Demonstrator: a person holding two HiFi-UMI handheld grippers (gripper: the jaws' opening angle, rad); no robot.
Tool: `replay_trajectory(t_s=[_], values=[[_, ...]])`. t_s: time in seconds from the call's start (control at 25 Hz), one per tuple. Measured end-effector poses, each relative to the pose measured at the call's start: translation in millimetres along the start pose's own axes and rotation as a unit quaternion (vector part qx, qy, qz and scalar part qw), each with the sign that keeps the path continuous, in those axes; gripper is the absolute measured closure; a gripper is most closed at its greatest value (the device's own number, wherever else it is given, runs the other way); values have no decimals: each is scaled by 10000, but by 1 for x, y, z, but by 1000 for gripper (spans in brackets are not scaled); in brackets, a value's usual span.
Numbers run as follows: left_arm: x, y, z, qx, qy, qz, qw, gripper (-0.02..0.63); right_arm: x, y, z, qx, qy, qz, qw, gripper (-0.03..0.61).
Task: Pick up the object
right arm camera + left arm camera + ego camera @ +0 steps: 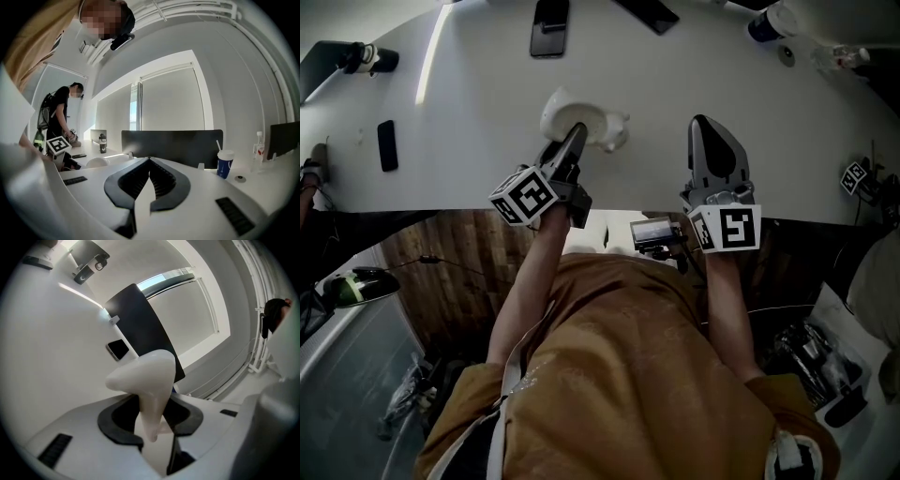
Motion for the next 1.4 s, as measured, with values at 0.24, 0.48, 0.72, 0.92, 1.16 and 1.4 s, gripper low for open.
replay_trajectory(t_s=[0.24,0.48,0.72,0.92,1.16,1.4], values=[[7,9,-15,-195,-136,-192,9995,468,13,4,0,1,-193,-103,9998,571],[15,21,-34,-317,-310,-454,9980,467,21,9,-3,-12,-301,-157,9994,571],[25,38,-57,-368,-504,-754,9952,467,31,16,-5,-257,-188,-414,9986,571],[28,54,-75,-409,-703,-1004,9916,468,30,23,-9,-321,-215,-517,9979,571],[31,65,-85,-386,-821,-1230,9882,467,25,31,-14,-608,-331,-490,9964,571],[34,80,-106,-416,-1227,-1444,9810,468,21,45,-17,-778,-380,-683,9939,571]])
Point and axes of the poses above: the fingertips, and each gripper's own axes: x backward along the fingers, z to its left, y out of its top, the point moved 6 cm from there along x, backward along the fingers, and after that the axes turned 1 degree about x, right-handed, at the moved point
